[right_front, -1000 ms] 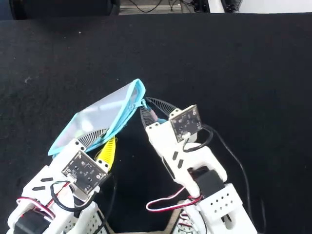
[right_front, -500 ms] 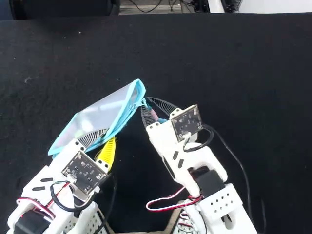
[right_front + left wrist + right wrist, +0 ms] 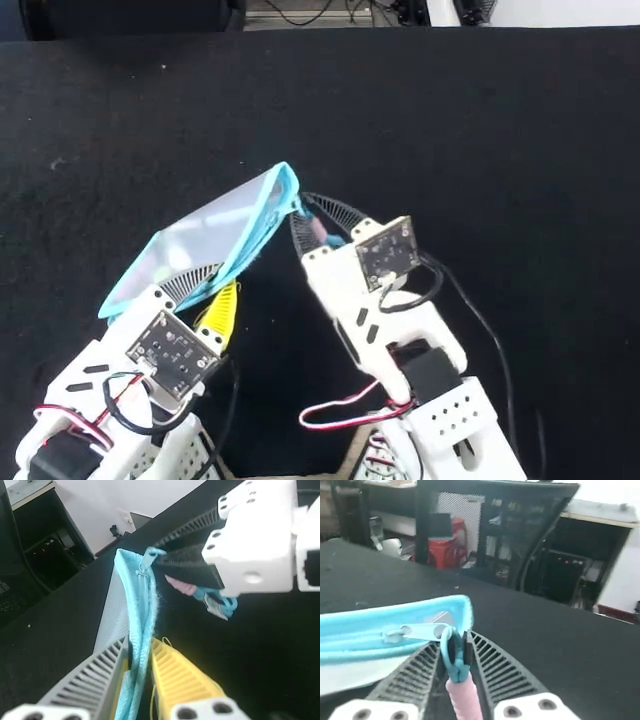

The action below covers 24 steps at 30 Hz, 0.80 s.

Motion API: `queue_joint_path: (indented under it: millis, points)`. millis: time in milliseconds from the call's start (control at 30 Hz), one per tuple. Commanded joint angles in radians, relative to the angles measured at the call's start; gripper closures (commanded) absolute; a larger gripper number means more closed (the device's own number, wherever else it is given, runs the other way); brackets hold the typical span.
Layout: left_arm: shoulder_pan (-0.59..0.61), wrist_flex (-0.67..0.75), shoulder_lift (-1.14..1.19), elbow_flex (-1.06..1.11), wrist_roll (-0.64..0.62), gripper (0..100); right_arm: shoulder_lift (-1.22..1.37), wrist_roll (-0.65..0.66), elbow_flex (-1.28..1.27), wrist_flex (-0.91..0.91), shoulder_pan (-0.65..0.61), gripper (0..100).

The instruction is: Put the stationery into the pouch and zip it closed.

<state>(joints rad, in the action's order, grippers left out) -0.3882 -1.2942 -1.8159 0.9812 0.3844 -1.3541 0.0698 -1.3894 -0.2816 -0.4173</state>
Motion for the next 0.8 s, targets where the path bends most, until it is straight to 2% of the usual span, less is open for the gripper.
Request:
queue_joint_path:
  millis: [0,767]
  points:
    - [-0.019,-0.002,-0.008,-0.062,-0.012,97,0.002,-0.003,0.001,0.057,0.092,98.8]
    - [-0.019,-0.002,-0.008,-0.062,-0.012,97,0.010,-0.003,-0.004,0.060,0.084,98.8]
